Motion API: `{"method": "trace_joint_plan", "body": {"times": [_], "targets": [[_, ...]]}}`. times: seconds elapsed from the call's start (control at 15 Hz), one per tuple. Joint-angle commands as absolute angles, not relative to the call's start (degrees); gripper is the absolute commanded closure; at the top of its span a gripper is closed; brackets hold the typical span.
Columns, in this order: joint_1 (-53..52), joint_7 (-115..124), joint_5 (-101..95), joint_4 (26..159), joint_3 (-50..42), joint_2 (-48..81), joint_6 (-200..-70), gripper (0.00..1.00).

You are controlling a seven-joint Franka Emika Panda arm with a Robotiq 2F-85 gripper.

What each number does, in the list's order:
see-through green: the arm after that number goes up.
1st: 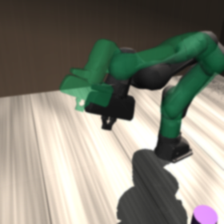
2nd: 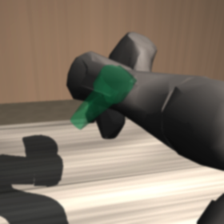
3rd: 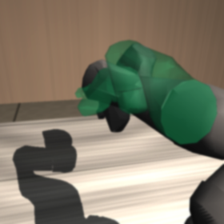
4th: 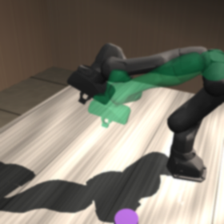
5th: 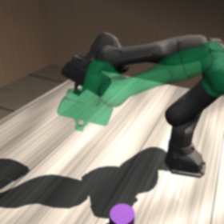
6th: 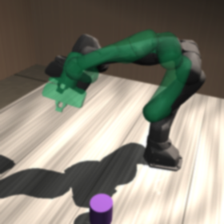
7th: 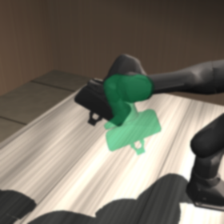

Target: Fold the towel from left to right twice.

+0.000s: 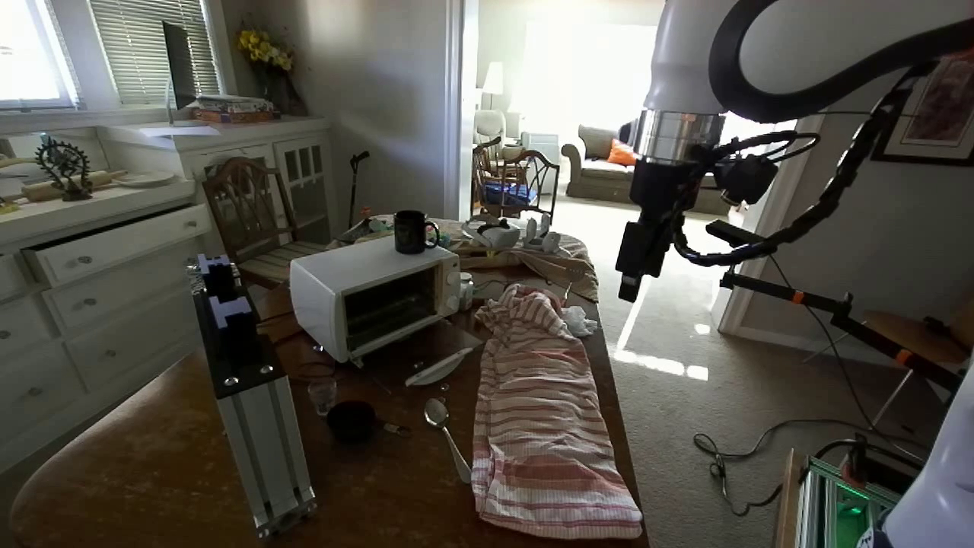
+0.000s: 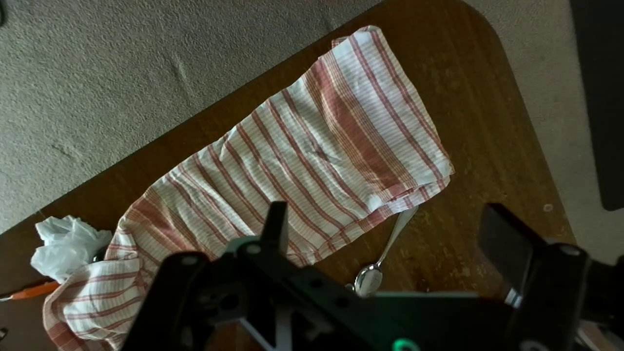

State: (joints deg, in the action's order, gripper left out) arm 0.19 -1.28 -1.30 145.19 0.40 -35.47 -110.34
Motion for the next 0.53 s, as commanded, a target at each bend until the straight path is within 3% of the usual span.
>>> {"method": "trace_joint_plan", "body": {"times": [0.0, 0.33, 0.47], "targets": [[-2.81, -3.3, 0.9, 154.04, 0.55, -42.54, -115.04, 0.0], [-6.67, -4.23, 2.28, 165.13, 1.31, -50.18, -121.18, 0.0], [-8.22, -5.58, 2.34, 159.58, 1.27, -46.03, -121.22, 0.0]]}}
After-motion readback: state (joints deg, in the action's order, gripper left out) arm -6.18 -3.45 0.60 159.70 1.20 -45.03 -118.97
